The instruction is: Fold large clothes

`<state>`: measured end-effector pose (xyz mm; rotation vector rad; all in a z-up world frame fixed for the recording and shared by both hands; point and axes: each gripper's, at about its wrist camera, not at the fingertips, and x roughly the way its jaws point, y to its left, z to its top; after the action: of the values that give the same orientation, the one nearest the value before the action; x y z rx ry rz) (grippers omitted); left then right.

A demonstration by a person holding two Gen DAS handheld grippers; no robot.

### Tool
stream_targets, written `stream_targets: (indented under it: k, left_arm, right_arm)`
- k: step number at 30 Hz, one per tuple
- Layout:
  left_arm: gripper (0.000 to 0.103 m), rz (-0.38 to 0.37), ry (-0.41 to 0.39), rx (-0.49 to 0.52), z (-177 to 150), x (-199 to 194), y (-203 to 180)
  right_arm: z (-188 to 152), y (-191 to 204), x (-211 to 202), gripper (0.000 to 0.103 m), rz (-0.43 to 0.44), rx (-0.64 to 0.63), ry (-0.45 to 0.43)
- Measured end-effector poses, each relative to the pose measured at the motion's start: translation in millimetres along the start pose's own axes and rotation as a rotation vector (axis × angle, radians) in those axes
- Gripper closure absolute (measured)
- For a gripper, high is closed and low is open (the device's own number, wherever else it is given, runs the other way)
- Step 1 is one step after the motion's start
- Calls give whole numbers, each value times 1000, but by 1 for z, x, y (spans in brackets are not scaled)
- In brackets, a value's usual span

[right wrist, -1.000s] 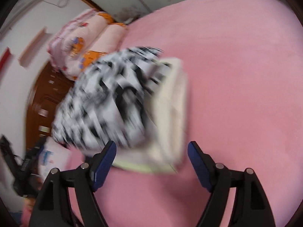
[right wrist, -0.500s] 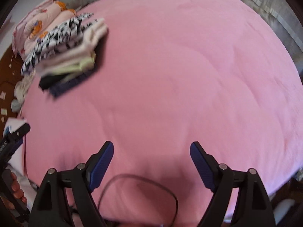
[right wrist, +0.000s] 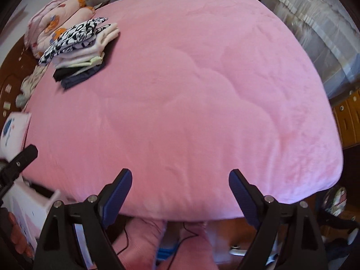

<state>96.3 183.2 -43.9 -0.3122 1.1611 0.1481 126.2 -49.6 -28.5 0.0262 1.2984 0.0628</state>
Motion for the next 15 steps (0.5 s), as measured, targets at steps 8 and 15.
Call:
stream_targets:
  k: [8, 15]
  left_arm:
    - [14, 40, -97, 99, -39, -45, -64]
    - [8, 71, -60, 160, -61, -40, -87]
  right_arm:
    - [-38, -35, -49, 15, 34, 5, -64]
    - [-53, -44, -48, 15, 7, -12, -56]
